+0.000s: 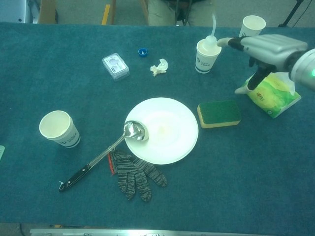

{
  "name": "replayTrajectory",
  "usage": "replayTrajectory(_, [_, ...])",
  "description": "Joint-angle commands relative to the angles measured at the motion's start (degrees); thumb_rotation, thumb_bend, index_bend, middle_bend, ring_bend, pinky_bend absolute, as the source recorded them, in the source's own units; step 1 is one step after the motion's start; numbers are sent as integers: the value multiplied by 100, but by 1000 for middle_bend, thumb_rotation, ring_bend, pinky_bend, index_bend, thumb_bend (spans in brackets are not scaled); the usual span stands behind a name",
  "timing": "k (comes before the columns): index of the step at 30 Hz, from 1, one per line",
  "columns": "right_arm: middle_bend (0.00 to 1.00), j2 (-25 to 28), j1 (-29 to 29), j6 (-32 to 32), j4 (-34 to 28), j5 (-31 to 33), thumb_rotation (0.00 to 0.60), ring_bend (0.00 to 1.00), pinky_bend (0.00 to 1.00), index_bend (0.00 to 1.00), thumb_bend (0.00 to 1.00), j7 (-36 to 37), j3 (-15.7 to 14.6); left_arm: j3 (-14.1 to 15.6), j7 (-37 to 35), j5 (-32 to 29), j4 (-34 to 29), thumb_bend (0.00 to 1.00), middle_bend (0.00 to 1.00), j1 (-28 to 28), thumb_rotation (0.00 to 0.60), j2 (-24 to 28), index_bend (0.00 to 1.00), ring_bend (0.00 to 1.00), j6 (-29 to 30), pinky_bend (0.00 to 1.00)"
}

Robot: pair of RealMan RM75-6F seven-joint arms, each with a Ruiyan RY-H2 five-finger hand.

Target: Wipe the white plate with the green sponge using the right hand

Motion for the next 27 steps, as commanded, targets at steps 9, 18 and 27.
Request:
replayTrajectory(9, [65, 332, -1202, 1151, 125, -1807, 600, 31, 361, 0, 118, 382, -340, -77, 12, -92, -14, 388, 205, -53, 600, 31, 298, 47, -21, 87])
replayTrajectory(18, [65, 404, -2147, 2171, 292, -2821, 600, 31, 360, 0, 118, 474, -578, -93, 111, -33, -109, 388, 205, -83, 600, 75, 296, 47, 25, 87])
replayTrajectory(27, [65, 481, -3056, 3023, 470, -3377, 600, 31, 360, 0, 118, 653, -673, -29, 305, 87, -319, 387, 203, -69, 600, 173, 296, 46, 74, 87])
